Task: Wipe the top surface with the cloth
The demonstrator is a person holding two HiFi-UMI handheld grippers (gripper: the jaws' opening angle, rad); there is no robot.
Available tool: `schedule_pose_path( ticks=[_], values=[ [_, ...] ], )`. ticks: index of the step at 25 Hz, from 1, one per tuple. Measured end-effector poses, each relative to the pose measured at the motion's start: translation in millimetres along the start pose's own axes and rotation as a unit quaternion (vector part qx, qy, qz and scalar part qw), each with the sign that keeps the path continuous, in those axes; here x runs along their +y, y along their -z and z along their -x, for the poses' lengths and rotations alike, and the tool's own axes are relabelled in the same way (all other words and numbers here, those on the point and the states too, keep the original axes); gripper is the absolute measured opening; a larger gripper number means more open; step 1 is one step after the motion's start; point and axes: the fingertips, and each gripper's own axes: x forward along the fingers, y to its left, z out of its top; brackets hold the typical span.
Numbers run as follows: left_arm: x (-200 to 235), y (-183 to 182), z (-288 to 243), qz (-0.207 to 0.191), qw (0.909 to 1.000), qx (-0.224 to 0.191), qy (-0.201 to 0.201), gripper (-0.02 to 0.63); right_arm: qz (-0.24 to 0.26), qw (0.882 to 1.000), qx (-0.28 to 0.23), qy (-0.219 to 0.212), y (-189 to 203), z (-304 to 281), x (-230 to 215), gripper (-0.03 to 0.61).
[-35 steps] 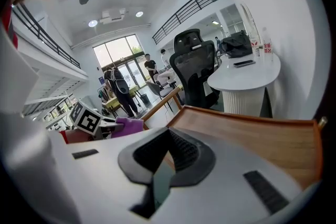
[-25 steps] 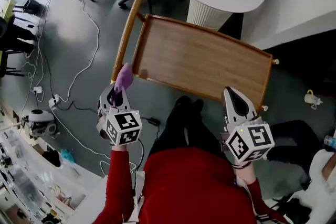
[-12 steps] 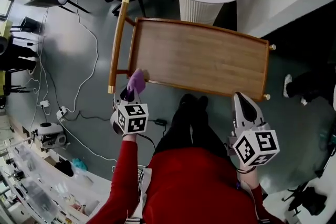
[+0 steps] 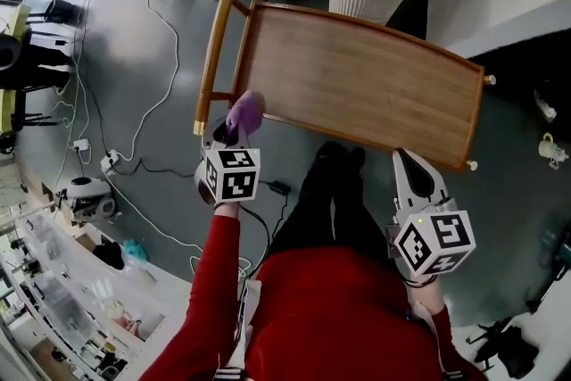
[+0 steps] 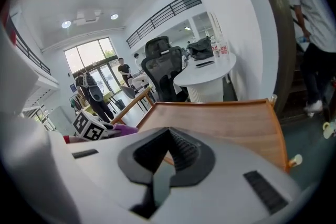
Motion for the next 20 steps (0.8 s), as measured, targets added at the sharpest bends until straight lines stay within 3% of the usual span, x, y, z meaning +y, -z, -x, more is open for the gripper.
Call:
schedule_pose_path(
  ticks=[5, 8, 11, 14, 17, 20],
  values=[
    [-10.9, 7.3, -11.7, -0.001, 0.9994, 0.016, 0.03, 0.048, -0.015, 1.0, 0.012, 0.006, 11.4, -0.3, -0.7, 0.003],
    [-48.5, 4.2, -17.4, -0.001, 0.9953, 0.017, 0.096, 0.048, -0.035, 0.999, 0.012, 0.03, 22.6, 4.5, -10.4, 0.003],
    [-107.6, -3.5, -15.9, -0.009, 0.9835, 0.013, 0.18, 0.048, -0.059, 0.996, 0.004, 0.061, 34.6, 16.7, -21.3, 0.003],
    [-181.2, -17.0, -8.0, -0.042, 0.9617, 0.002, 0.271, 0.048, -0.087, 0.991, -0.011, 0.097, 47.7, 34.4, -31.5, 0.003],
    [-269.1, -43.5, 13.4, -0.095, 0.9252, -0.007, 0.367, 0.048, -0.119, 0.981, -0.031, 0.153, 55.4, 64.2, -46.0, 0.003],
    [-347.9, -69.5, 33.7, -0.13, 0.891, -0.015, 0.435, 0.048, -0.147, 0.968, -0.049, 0.197, 61.4, 90.1, -65.3, 0.003]
  ],
)
